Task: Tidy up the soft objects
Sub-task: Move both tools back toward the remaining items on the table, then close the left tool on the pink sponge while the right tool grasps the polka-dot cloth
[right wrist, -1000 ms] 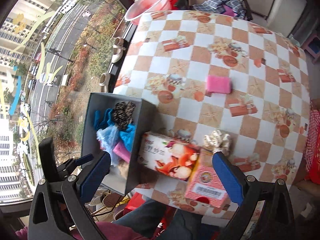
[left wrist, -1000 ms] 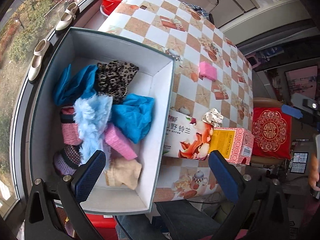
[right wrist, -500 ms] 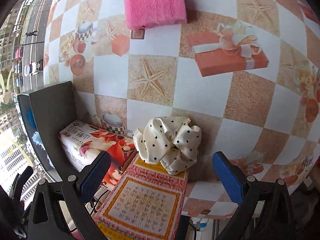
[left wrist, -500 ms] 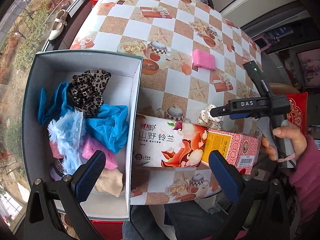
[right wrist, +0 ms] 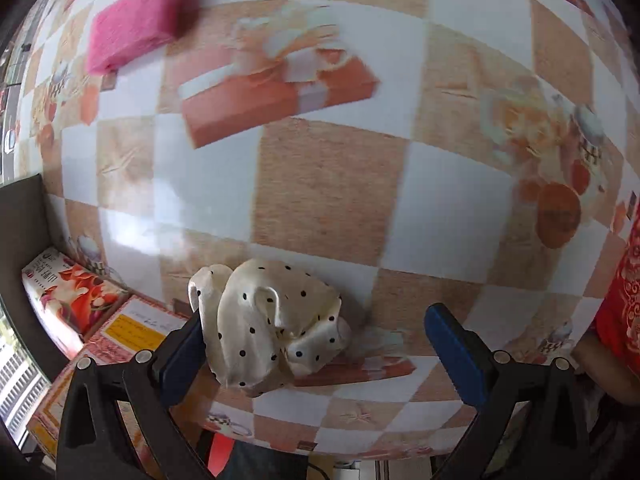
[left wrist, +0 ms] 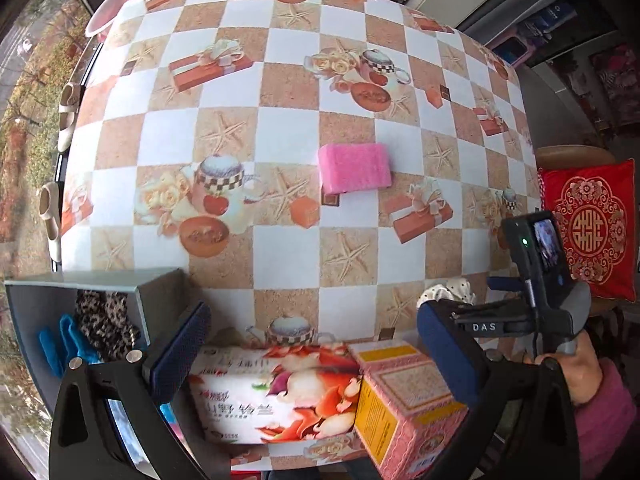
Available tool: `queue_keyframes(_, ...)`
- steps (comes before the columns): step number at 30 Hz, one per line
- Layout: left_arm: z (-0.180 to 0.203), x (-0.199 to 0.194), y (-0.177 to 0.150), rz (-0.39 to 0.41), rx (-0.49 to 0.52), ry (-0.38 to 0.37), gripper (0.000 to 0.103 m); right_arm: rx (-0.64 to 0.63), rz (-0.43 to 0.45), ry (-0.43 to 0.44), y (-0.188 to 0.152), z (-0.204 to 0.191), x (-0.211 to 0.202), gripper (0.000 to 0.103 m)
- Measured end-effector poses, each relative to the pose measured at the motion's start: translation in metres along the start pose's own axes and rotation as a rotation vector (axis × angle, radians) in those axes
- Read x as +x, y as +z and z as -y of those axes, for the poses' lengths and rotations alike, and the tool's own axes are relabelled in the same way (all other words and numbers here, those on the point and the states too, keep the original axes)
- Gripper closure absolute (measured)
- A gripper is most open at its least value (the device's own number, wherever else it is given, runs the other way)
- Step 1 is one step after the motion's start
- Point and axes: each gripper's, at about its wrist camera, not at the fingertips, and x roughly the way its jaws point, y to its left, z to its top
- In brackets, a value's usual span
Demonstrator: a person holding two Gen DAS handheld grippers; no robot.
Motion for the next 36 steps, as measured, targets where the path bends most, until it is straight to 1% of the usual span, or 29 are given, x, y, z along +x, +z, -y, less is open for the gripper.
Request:
queue_keyframes(2,0.014,0.016,0.02,-0.019,0.01,-0.001,0.0,0.078,0.031,-0.019,-0.009,0.032,-0.002,0.001)
queue_keyframes(3,0.021,0.024,0.029,-0.029,0.01,-0.004,0.0,0.12,0.052,0.004,-0.015,0.048,-0.004,0.001)
queue_keyframes(6,0.04,0.048,0.052,-0.056,0.015,0.004,0.0,0.206,0.125,0.149,-0.034,0.077,-0.013,0.001)
queue_keyframes(8,0.051,0.063,0.065,-0.061,0.032,0.027,0.0,0.221,0.169,0.198,-0.046,0.081,-0.018,0.001)
queue_keyframes(11,0.061,0.081,0.078,-0.05,0.039,0.098,0.0,0.214,0.208,0.227,-0.057,0.075,-0.02,0.001)
queue_keyframes(12,0.062,0.086,0.081,-0.044,0.035,0.115,0.0,0.208,0.215,0.222,-0.06,0.071,-0.019,0.001)
queue_keyframes(16,0.062,0.103,0.092,-0.027,-0.002,0.158,0.0,0.187,0.226,0.158,-0.062,0.055,-0.005,0.001)
queue_keyframes(19,0.057,0.113,0.097,-0.021,-0.034,0.189,0.0,0.192,0.216,0.155,-0.064,0.052,0.011,0.001)
queue_keyframes(22,0.05,0.123,0.098,-0.035,-0.07,0.199,0.0,0.177,0.237,0.086,-0.068,0.048,0.016,0.0)
queue_keyframes(23,0.047,0.126,0.099,-0.042,-0.081,0.2,0.0,0.17,0.236,0.065,-0.056,0.049,0.015,0.0)
queue_keyframes(25,0.043,0.132,0.098,-0.056,-0.101,0.206,0.0,0.144,0.224,0.012,-0.051,0.042,0.017,0.0)
queue_keyframes(27,0.039,0.137,0.097,-0.068,-0.117,0.21,0.0,0.155,0.23,0.014,-0.051,0.041,0.016,0.0)
queue_keyframes(30,0.037,0.141,0.096,-0.061,-0.109,0.24,0.0,0.175,0.222,0.023,-0.05,0.046,0.015,0.0)
queue_keyframes(31,0.036,0.141,0.095,-0.057,-0.115,0.234,0.0,0.177,0.218,0.023,-0.049,0.048,0.015,0.0)
queue_keyframes(32,0.034,0.141,0.095,-0.056,-0.121,0.228,0.0,0.176,0.212,0.023,-0.039,0.047,0.016,0.0)
queue_keyframes(35,0.028,0.143,0.093,-0.06,-0.135,0.199,0.0,0.172,0.209,0.019,-0.034,0.046,0.015,0.0)
queue_keyframes(36,0.029,0.145,0.092,-0.07,-0.127,0.204,0.0,0.168,0.213,0.016,-0.032,0.045,0.014,0.0)
